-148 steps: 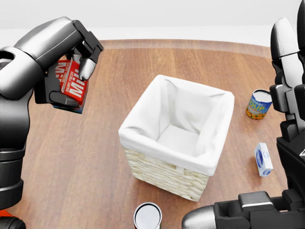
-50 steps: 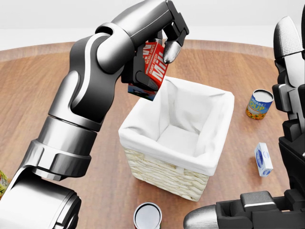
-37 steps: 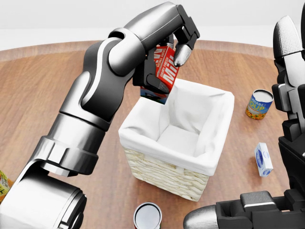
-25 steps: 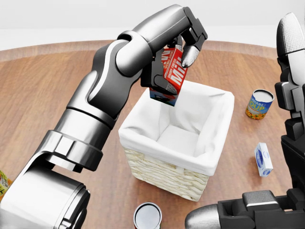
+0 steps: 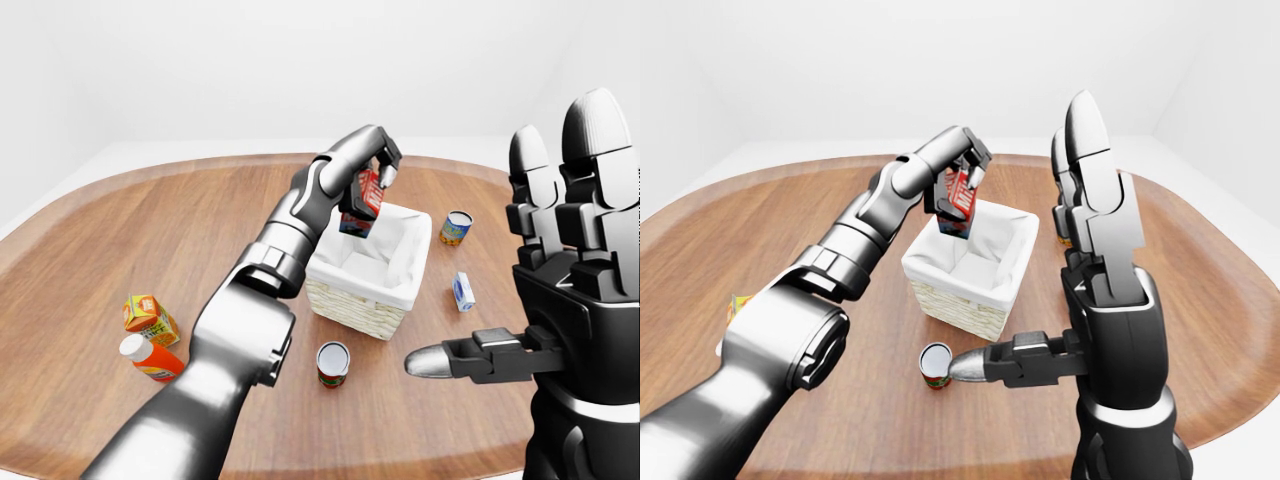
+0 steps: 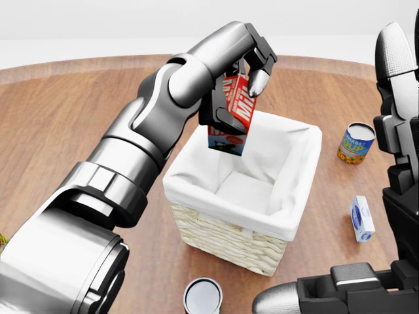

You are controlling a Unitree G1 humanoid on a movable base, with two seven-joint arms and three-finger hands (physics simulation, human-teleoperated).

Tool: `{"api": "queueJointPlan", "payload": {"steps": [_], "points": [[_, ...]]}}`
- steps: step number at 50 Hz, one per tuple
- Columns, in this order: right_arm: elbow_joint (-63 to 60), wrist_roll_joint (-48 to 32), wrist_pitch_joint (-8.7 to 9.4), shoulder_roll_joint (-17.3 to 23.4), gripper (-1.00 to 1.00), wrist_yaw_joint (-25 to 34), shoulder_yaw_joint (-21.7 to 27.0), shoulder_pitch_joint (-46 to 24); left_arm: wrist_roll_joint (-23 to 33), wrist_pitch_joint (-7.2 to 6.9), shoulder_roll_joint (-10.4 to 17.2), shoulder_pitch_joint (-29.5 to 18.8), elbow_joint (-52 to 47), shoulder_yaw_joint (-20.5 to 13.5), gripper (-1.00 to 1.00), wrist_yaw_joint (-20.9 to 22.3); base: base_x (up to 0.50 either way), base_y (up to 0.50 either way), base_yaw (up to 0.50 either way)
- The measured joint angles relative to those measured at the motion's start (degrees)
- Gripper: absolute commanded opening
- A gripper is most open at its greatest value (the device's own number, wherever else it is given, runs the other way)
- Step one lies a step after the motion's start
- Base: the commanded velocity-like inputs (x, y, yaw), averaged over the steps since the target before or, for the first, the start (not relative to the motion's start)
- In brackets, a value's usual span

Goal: Pick the milk and place it in the basket.

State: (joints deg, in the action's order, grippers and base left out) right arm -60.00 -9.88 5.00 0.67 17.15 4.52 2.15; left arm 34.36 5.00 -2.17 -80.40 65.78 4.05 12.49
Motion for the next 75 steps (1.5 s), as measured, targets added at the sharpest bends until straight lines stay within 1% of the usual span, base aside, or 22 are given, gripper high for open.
{"api": "queueJointPlan", "payload": {"steps": [12, 23, 33, 42, 50, 60, 75], "points": [[0.0, -0.22, 0.0, -0.43, 1.0, 0.36, -0.19, 0.45, -1.17, 0.0, -0.14, -1.09, 4.97, -0.64, -1.0, -1.97, 0.0, 0.0, 0.0], [0.0, -0.51, 0.0, -0.8, 1.0, 0.68, -0.34, 0.74, -5.26, 0.0, 0.03, -1.73, 5.84, -1.71, -1.0, -4.42, 0.0, 0.0, 0.0], [0.0, -0.47, 0.0, -0.84, 1.0, 0.75, -0.26, 0.74, -6.42, 0.0, -0.29, -1.81, 6.29, -1.38, -1.0, -5.72, 0.0, 0.0, 0.0], [0.0, -0.25, 0.0, -0.78, 1.0, 0.74, -0.15, 0.84, -5.03, 0.0, -0.86, -1.69, 6.7, -0.66, -1.0, -7.15, 0.0, 0.0, 0.0], [0.0, 0.1, 0.0, -0.66, 1.0, 0.67, -0.09, 1.19, -3.55, 0.0, -1.37, -2.84, 7.11, -0.39, -1.0, -7.97, 0.0, 0.0, 0.0], [0.0, 0.93, 0.0, -0.27, 1.0, 0.41, 0.18, 1.59, -2.49, 0.0, -2.06, -4.68, 7.79, -0.68, -1.0, -8.33, 0.0, 0.0, 0.0], [0.0, 1.93, 0.0, 0.42, 1.0, -0.17, 0.02, 2.19, -1.62, 0.0, -2.25, -6.65, 9.43, -1.52, -1.0, -8.2, 0.0, 0.0, 0.0]]}}
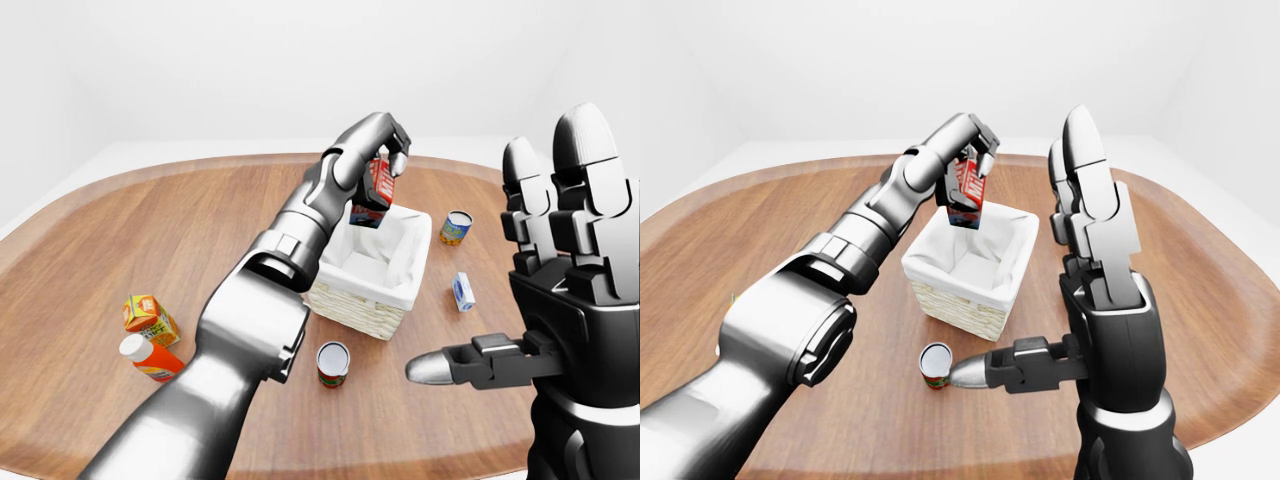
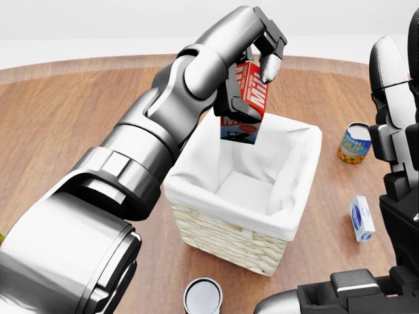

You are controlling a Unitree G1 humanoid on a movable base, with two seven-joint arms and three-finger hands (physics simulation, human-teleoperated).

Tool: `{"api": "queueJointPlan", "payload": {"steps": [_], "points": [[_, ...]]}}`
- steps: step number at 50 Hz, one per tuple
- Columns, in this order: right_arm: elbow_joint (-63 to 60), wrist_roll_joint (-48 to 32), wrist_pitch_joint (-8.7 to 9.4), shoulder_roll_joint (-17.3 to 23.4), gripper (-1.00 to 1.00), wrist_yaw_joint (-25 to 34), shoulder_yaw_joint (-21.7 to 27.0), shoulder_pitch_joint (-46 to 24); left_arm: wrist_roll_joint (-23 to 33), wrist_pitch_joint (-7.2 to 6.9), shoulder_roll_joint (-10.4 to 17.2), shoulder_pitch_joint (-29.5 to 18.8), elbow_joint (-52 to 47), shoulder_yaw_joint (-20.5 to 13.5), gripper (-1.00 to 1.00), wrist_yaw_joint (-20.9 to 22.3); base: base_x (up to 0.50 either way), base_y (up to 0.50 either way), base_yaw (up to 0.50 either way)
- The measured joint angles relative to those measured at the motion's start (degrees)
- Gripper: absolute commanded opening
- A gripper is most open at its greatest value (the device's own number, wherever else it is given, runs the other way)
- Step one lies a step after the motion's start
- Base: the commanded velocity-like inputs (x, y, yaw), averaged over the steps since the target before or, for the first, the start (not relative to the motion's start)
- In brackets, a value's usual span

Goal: Pick the milk and place it in the basket.

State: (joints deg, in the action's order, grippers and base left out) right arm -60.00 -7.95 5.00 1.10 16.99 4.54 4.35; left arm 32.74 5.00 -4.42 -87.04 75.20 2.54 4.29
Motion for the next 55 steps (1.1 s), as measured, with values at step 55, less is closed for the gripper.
{"api": "queueJointPlan", "payload": {"steps": [55], "points": [[0.0, 2.8, 0.0, 2.27, 1.0, -1.87, 0.4, 1.04, 2.36, 0.0, -0.41, 4.12, 2.76, -1.77, -1.0, -2.77, 0.0, 0.0, 0.0]]}}
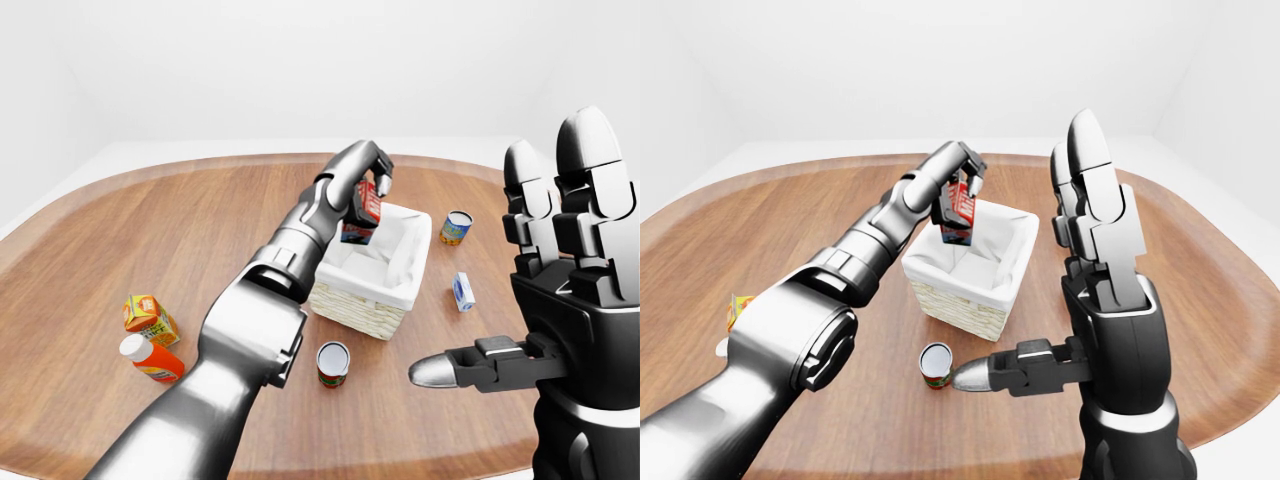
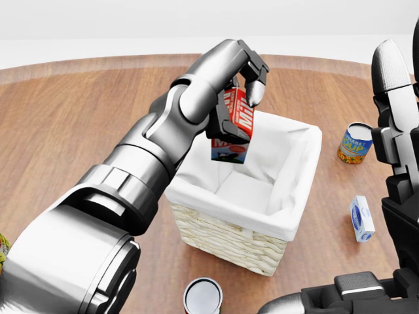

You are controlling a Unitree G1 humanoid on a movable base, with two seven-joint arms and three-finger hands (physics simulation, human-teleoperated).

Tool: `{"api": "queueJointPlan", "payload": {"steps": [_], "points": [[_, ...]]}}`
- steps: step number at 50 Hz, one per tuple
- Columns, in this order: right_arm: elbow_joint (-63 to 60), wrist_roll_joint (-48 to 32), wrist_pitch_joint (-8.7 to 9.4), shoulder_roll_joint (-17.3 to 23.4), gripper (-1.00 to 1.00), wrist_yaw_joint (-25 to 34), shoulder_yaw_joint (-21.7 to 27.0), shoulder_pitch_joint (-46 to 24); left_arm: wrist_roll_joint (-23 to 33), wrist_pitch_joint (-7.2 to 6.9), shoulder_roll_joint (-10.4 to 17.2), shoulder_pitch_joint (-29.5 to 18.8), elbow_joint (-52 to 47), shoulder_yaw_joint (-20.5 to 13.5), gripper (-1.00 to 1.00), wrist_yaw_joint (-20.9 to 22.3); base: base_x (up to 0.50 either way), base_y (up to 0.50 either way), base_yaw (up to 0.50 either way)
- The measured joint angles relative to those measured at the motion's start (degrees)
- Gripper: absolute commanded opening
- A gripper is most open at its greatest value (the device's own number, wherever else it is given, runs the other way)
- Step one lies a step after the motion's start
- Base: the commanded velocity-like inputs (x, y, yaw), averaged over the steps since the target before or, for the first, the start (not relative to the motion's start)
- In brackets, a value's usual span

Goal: Pick the milk and place it in the basket.

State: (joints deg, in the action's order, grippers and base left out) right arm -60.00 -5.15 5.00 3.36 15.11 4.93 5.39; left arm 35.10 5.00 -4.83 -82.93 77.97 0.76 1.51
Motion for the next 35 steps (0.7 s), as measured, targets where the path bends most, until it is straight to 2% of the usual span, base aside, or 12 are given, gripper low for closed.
{"api": "queueJointPlan", "payload": {"steps": [35], "points": [[0.0, 2.0, 0.0, 2.17, 1.0, -1.84, -0.12, 0.36, 0.54, 0.0, -0.72, 2.76, 0.26, -0.2, -1.0, -0.95, 0.0, 0.0, 0.0]]}}
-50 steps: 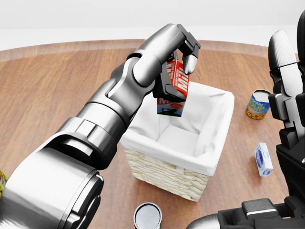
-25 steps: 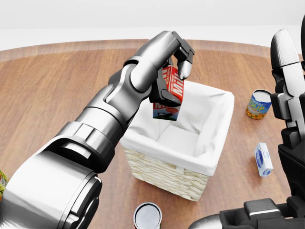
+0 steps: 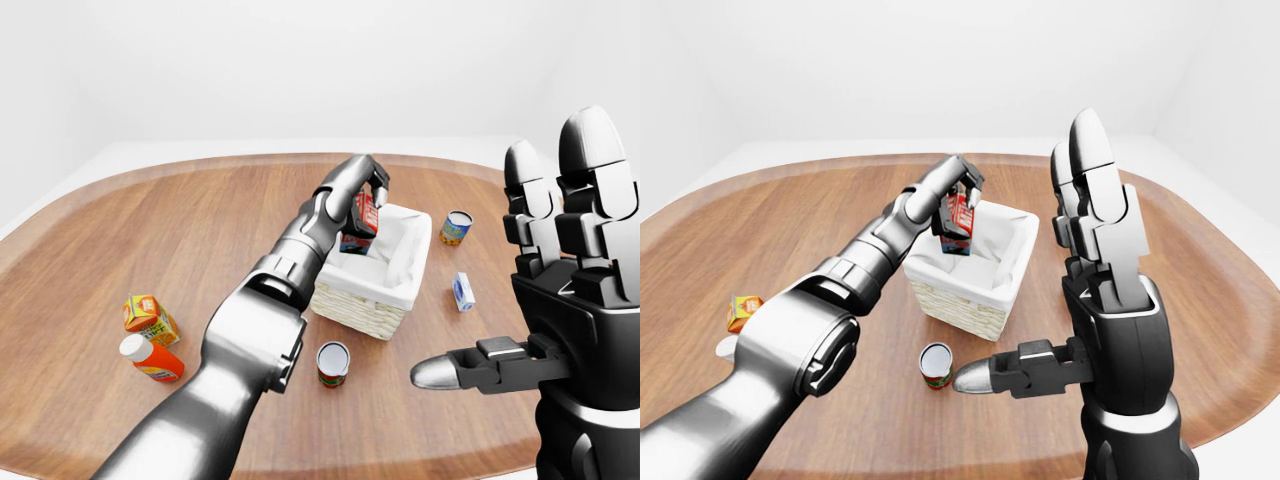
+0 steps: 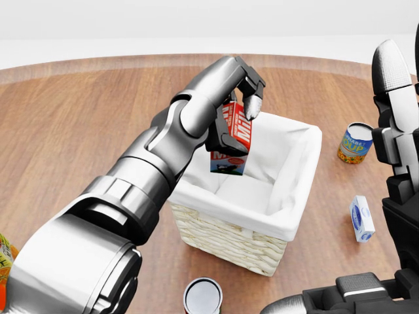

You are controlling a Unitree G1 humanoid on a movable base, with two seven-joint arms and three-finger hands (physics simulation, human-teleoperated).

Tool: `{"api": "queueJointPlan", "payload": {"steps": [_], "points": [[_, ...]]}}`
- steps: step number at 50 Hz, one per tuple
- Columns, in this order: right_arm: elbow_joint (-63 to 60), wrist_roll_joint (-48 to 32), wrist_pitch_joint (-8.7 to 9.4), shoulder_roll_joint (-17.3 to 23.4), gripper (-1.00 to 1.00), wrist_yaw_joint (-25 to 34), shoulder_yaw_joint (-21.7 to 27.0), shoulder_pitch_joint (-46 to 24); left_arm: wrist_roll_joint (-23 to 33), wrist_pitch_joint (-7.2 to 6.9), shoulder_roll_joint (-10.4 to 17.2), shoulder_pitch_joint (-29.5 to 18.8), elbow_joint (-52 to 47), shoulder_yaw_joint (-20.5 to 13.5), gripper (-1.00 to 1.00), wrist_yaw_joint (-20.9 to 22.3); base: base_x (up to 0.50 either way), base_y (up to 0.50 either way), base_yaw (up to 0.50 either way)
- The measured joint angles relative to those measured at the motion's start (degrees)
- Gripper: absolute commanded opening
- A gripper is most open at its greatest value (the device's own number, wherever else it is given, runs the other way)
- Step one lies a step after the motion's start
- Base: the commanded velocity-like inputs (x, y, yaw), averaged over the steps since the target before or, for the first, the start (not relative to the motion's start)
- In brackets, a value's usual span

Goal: Pick the milk and place it in the basket.

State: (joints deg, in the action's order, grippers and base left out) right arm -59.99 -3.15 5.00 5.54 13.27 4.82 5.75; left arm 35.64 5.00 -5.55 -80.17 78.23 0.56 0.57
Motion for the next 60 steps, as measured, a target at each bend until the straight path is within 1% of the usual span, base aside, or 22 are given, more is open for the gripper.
{"api": "queueJointPlan", "payload": {"steps": [19, 40, 60], "points": [[0.0, 0.83, 0.0, 0.88, 1.0, -0.73, -0.45, 0.38, -0.23, 0.0, -0.16, 0.37, 0.02, -0.11, -1.0, -0.34, 0.0, 0.0, 0.0], [0.0, 0.26, 0.0, 0.29, 1.0, -0.04, -0.66, 0.61, -0.36, 0.0, -1.39, 1.15, 0.06, 0.04, -1.0, -0.95, 0.0, 0.0, 0.0], [0.0, -0.28, 0.0, -0.39, 1.0, 0.69, -1.06, 1.46, -0.15, 0.0, -1.83, 1.87, 0.32, -0.14, -1.0, -1.73, 0.0, 0.0, 0.0]]}}
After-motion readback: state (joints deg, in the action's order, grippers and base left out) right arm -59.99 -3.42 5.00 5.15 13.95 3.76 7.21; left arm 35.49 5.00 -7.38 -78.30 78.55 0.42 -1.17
